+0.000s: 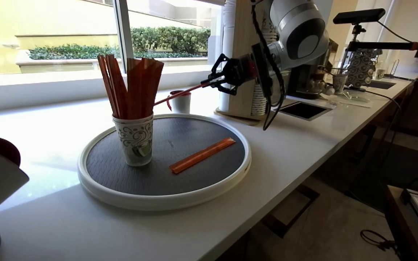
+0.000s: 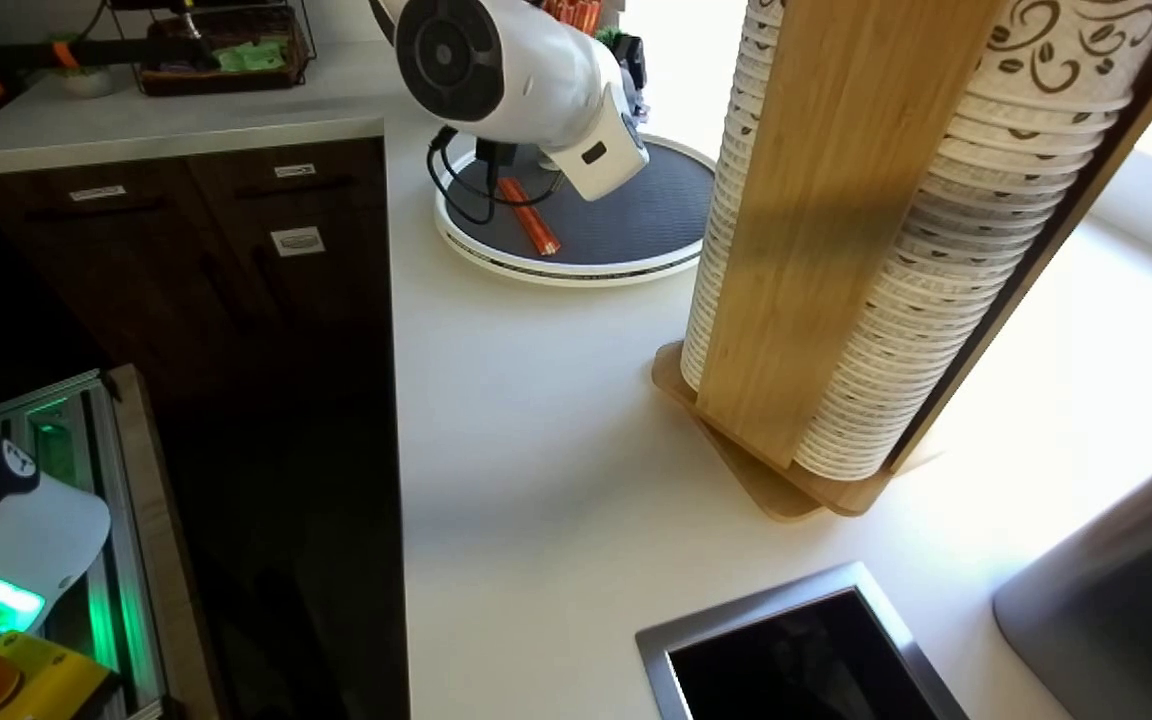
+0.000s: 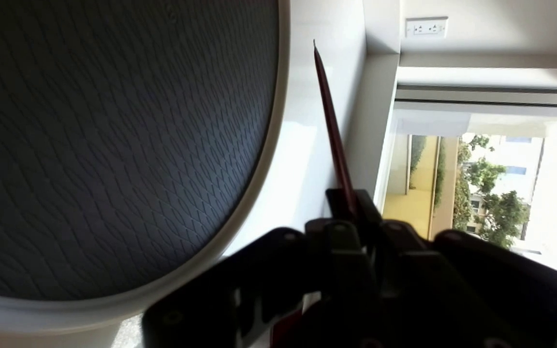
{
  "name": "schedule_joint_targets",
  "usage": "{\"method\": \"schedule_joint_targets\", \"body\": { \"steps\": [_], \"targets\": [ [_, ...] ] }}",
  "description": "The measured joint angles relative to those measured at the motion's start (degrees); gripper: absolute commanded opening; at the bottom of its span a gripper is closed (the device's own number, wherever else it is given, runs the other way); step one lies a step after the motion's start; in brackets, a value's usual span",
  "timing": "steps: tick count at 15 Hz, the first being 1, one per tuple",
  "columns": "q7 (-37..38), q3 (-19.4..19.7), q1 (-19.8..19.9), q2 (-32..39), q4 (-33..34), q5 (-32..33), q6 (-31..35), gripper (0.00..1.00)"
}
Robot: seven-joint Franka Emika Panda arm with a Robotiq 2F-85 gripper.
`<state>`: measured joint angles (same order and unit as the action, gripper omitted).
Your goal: Remove one orange packet from the coffee cup and place it on the tray.
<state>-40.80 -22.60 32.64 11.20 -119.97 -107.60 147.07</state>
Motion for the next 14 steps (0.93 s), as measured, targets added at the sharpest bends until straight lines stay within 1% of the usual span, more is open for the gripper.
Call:
{"method": "schedule_joint_targets", "body": {
  "steps": [1,2,4,6,8,11,12,14],
  "targets": [
    [-1.0,0.3,0.1,0.7,0.0,-0.3,-0.5,0.02],
    [-1.6,3.1,-1.9,1.2,0.0,-0.6,-1.8,0.02],
    [-2.1,11.5,-8.6,2.0,-0.2,-1.3,-4.6,0.02],
    [-2.2,17.4,-13.5,2.9,-0.4,-1.7,-5.8,0.02],
    [-2.2,21.1,-16.8,3.8,-0.4,-2.0,-6.1,0.02],
    [-2.2,24.5,-20.1,4.8,-0.5,-2.7,-6.9,0.02],
    [-2.2,25.2,-20.8,5.0,-0.5,-2.8,-7.0,0.29],
    [-2.2,26.2,-22.1,5.2,-0.5,-2.9,-7.1,0.4]
  ]
}}
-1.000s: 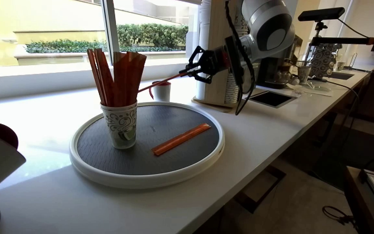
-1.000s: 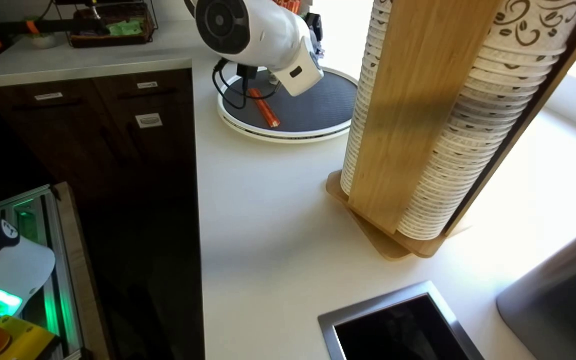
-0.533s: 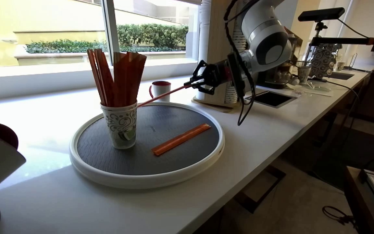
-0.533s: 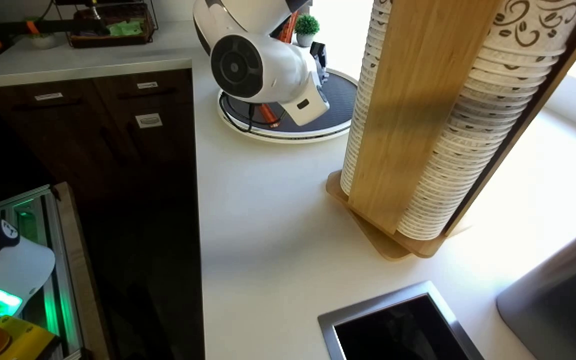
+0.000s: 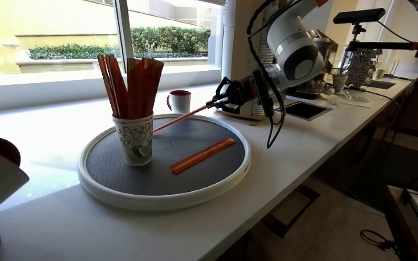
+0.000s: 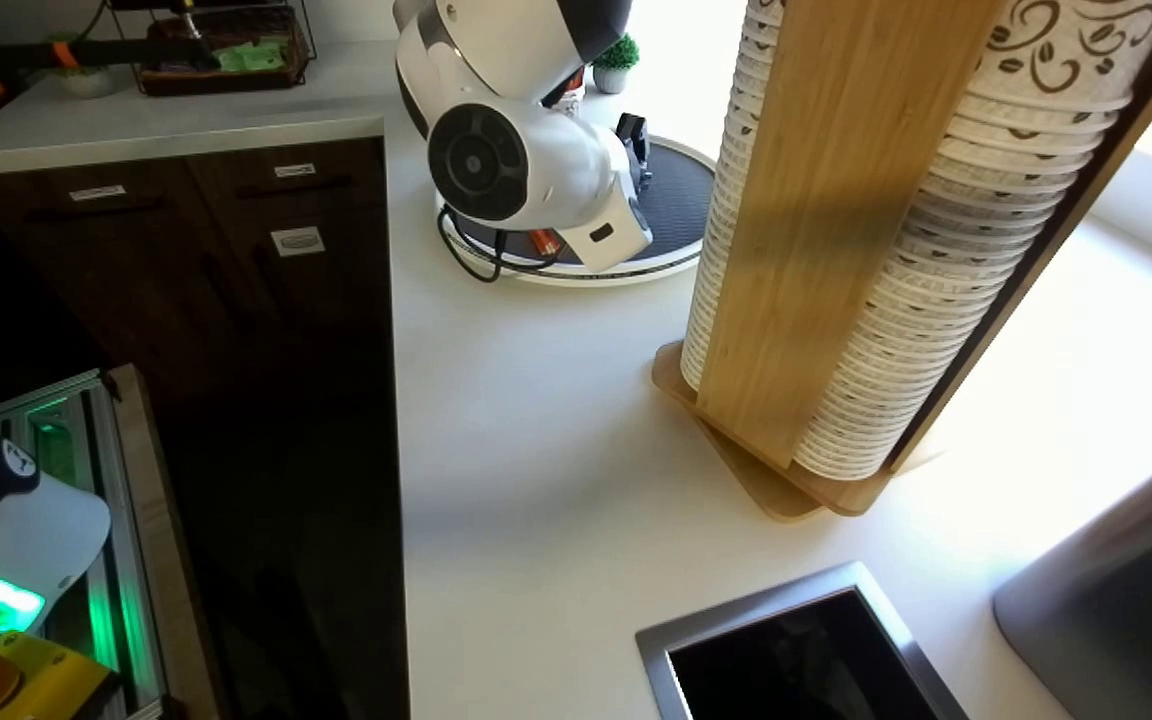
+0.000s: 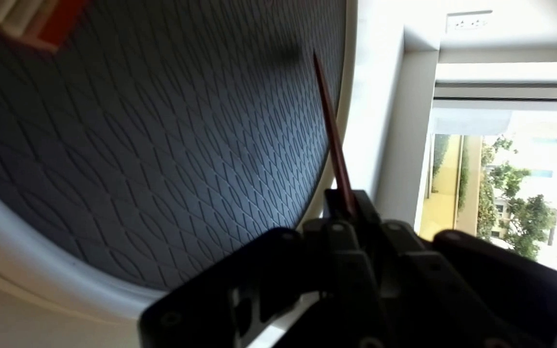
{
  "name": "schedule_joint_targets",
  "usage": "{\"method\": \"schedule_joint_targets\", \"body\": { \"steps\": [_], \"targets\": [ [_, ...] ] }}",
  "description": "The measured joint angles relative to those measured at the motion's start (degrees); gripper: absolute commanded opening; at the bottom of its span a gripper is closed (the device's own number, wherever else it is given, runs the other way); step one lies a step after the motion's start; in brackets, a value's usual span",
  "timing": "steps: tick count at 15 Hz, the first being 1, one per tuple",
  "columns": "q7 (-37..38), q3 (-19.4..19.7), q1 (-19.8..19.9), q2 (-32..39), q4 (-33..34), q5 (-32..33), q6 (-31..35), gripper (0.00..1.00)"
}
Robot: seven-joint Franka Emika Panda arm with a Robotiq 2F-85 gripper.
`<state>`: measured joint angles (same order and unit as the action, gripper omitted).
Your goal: Remove one orange packet from the coffee cup and place it on the tray.
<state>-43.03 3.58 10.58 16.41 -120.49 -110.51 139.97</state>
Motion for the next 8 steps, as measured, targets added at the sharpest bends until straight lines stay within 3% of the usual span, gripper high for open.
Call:
{"method": "schedule_joint_targets", "body": {
  "steps": [3,6,8],
  "targets": [
    [0.0,1.0,-1.2,0.0,0.0,0.0,0.0,0.53],
    [0.0,1.6,-1.8,0.0,0.0,0.0,-0.1,0.81],
    [0.0,2.0,-2.1,0.0,-0.1,0.0,-0.1,0.85]
  ]
}}
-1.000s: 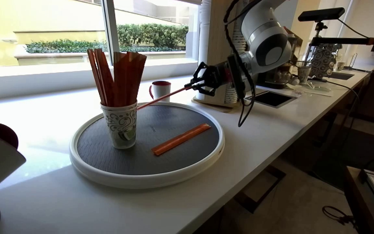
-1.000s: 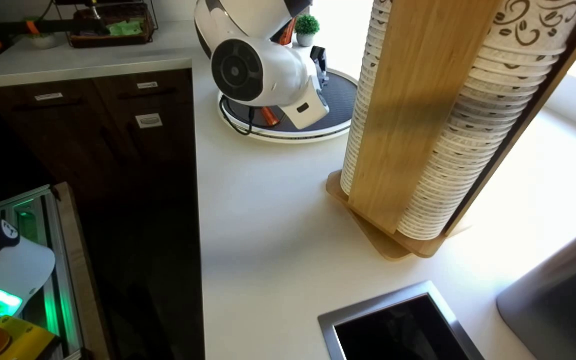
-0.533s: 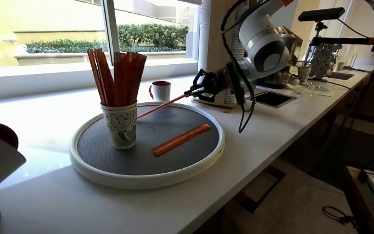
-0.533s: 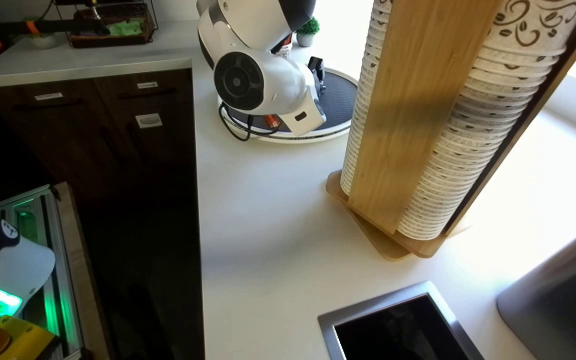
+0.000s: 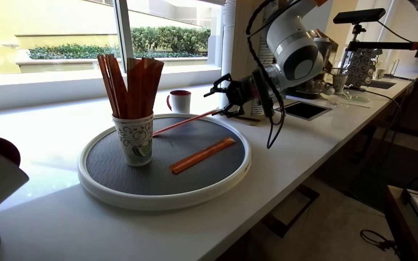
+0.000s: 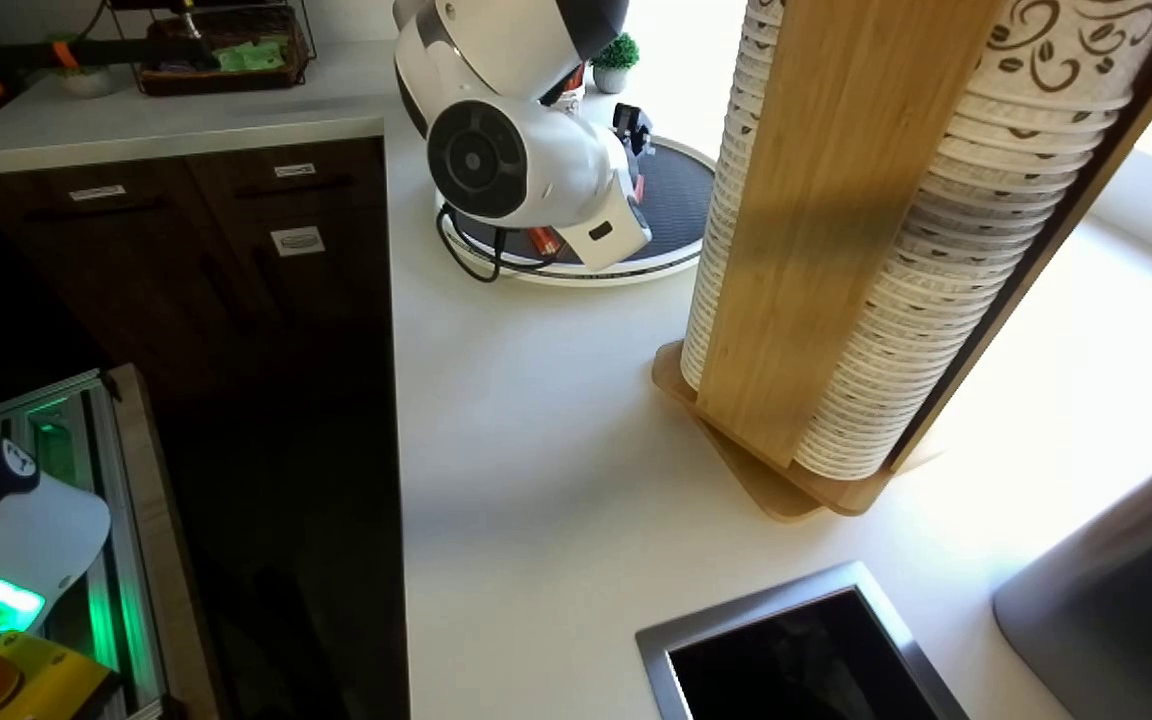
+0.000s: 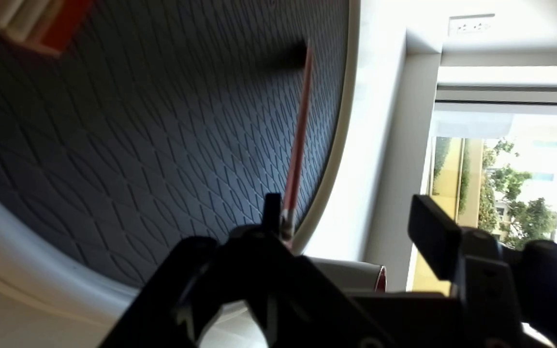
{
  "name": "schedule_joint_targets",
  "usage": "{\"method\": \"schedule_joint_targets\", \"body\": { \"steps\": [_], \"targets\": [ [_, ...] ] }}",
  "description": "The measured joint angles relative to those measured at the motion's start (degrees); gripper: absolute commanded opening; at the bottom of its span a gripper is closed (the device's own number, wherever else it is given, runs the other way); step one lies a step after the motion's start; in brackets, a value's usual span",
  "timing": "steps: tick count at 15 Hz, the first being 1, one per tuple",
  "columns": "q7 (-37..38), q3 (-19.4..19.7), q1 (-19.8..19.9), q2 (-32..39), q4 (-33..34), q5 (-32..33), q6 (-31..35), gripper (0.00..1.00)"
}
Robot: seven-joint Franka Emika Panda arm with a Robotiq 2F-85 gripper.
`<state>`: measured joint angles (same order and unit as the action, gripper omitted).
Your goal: Remove one orange packet from the coffee cup and place it on the tray.
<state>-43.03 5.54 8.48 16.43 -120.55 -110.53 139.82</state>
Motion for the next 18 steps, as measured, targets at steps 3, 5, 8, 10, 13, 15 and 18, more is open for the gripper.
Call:
{"method": "schedule_joint_targets", "body": {
  "steps": [3,5,8,10,13,15,18],
  "targets": [
    [0.0,0.4,-0.2,0.0,-0.1,0.0,-0.3,0.88],
    [0.0,0.5,-0.3,0.0,-0.1,0.0,-0.5,0.89],
    [0.0,0.6,-0.3,0.0,-0.1,0.0,-0.5,0.98],
    [0.0,0.6,-0.3,0.0,-0.2,0.0,-0.5,1.0],
    [0.0,0.6,-0.3,0.0,-0.2,0.0,-0.5,1.0],
    [0.0,0.6,-0.4,0.0,-0.2,0.0,-0.5,1.0],
    [0.0,0.7,-0.5,0.0,-0.2,0.0,-0.5,1.0]
  ]
}}
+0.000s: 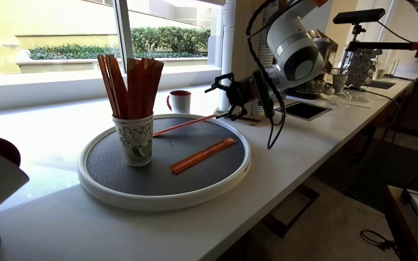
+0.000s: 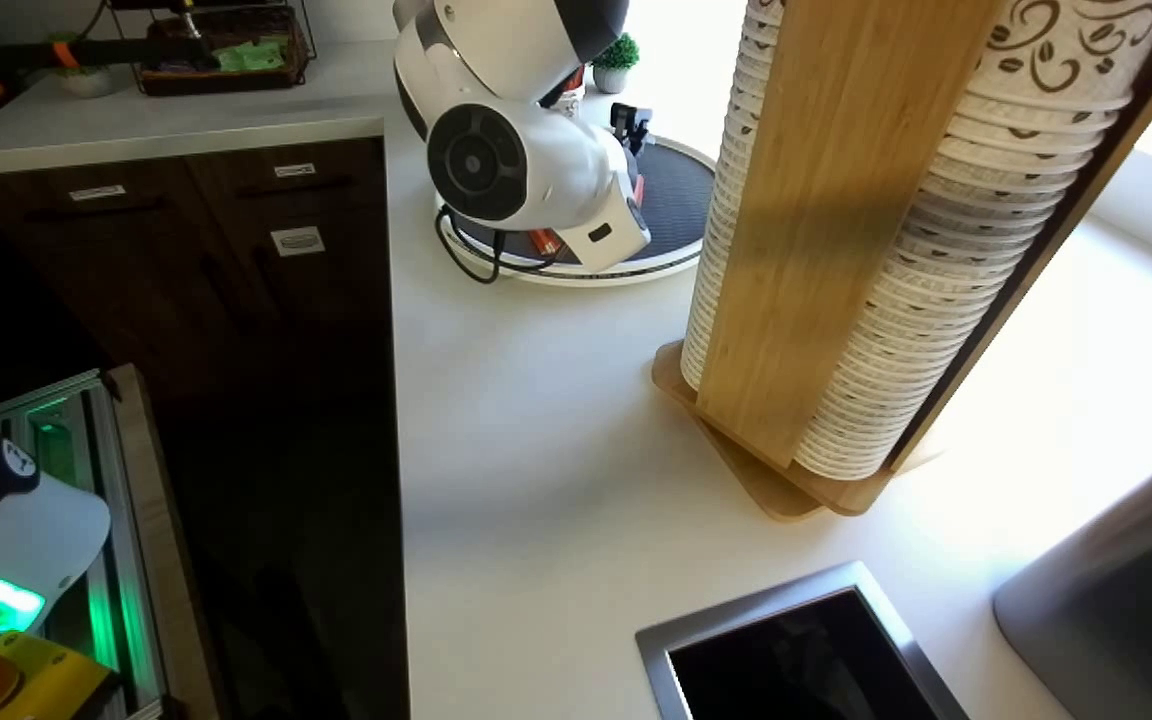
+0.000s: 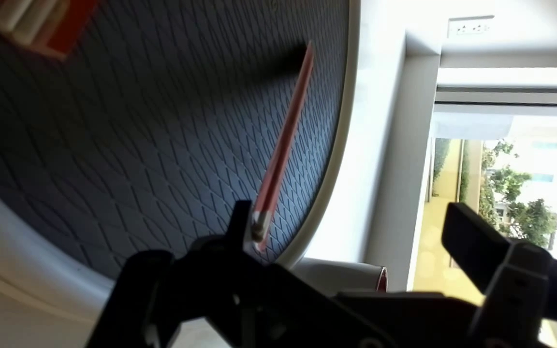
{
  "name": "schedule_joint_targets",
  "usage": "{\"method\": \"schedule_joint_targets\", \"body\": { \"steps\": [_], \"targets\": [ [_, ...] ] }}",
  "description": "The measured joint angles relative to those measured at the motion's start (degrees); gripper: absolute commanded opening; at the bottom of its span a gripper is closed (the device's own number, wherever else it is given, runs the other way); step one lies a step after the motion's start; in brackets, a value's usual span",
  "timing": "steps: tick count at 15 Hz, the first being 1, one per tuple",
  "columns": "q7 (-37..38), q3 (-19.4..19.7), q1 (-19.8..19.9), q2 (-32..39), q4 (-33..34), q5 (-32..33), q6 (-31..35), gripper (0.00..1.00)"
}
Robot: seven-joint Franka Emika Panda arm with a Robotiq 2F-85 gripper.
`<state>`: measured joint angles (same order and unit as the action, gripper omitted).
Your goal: Remove one orange packet from the coffee cup and place it on the tray.
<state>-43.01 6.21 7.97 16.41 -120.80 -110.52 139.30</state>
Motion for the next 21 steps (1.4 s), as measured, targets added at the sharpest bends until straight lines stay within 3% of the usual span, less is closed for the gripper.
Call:
{"method": "schedule_joint_targets", "body": {
  "steps": [9,21],
  "targets": [
    [-0.3,0.7,-1.1,-0.7,0.0,3.6,0.1,1.0],
    [8.0,0.8,-2.5,-4.4,-1.4,24.3,4.8,1.0]
  ]
}}
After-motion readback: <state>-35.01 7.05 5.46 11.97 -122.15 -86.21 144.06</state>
